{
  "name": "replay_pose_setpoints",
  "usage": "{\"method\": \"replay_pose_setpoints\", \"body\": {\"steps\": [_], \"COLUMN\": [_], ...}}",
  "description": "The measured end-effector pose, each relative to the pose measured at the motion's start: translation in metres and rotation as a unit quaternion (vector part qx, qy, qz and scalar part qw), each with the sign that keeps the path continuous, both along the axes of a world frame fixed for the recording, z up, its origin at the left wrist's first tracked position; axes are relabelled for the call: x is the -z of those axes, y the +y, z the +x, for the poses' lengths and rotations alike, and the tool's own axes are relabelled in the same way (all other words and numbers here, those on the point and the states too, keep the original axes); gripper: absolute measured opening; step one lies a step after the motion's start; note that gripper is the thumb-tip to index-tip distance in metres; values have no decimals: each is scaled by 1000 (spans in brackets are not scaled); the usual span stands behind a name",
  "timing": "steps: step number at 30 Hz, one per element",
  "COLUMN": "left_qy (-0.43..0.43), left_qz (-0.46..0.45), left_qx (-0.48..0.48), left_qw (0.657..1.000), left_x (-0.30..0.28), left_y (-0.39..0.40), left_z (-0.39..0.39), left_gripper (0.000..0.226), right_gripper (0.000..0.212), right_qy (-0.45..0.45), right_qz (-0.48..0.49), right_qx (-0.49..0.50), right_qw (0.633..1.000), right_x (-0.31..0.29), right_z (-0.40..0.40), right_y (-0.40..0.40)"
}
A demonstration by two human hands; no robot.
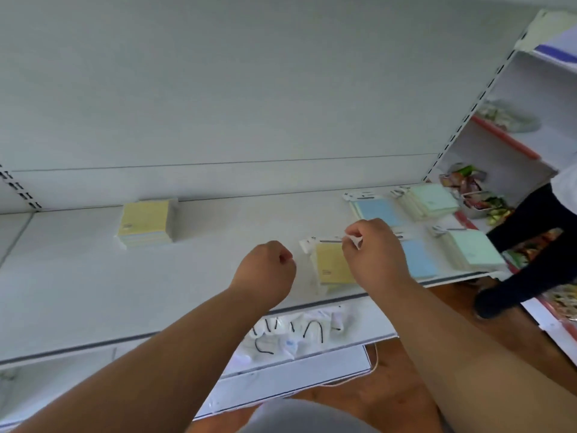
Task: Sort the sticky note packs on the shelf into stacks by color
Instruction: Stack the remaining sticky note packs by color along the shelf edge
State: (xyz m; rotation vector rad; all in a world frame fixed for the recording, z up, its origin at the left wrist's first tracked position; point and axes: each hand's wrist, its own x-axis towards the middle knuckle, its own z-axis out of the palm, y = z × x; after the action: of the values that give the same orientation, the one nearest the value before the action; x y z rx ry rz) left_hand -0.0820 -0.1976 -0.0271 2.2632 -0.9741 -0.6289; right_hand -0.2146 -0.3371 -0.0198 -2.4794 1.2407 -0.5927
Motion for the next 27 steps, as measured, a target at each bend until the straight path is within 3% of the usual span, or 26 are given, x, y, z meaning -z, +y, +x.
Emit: {"method": "replay_pose_setpoints", "body": {"steps": [6, 10, 12, 14, 15, 18, 22, 24, 27], "left_qy": [28, 37, 68, 101, 123, 180, 39, -42, -62], "left_qz": [92, 90, 26, -45, -69, -104, -119, -144, -179], "left_qx": [-34, -51, -107, -166, -190, -219, -219, -232, -249], "left_qw": [995, 994, 992, 980, 972, 953, 968, 961, 950], "left_x": [0, -2, 1, 3, 2, 0, -1, 3, 13], "left_y": [-45, -55, -44, -26, -16, 21, 90, 126, 169], "left_z": [-31, -43, -41, -33, -26, -6, 30, 51, 72], "left_gripper": [18, 8, 28, 47, 52, 51, 30, 32, 36], "right_gripper": [43, 51, 52, 33, 20, 11, 10, 17, 29], "right_qy": [96, -2, -106, -197, -211, -184, -159, -165, -184], "right_qz": [144, 258, 373, 487, 513, 485, 365, 338, 302], "right_qx": [28, 61, 106, 103, 81, 6, -114, -151, -164], "right_qw": [985, 964, 915, 845, 828, 855, 910, 914, 921], "right_x": [17, 18, 18, 19, 19, 20, 17, 13, 23], "right_z": [-10, 1, 6, 14, 21, 47, 88, 108, 131], "right_y": [-15, -12, -7, 0, 9, 45, 112, 151, 202]}}
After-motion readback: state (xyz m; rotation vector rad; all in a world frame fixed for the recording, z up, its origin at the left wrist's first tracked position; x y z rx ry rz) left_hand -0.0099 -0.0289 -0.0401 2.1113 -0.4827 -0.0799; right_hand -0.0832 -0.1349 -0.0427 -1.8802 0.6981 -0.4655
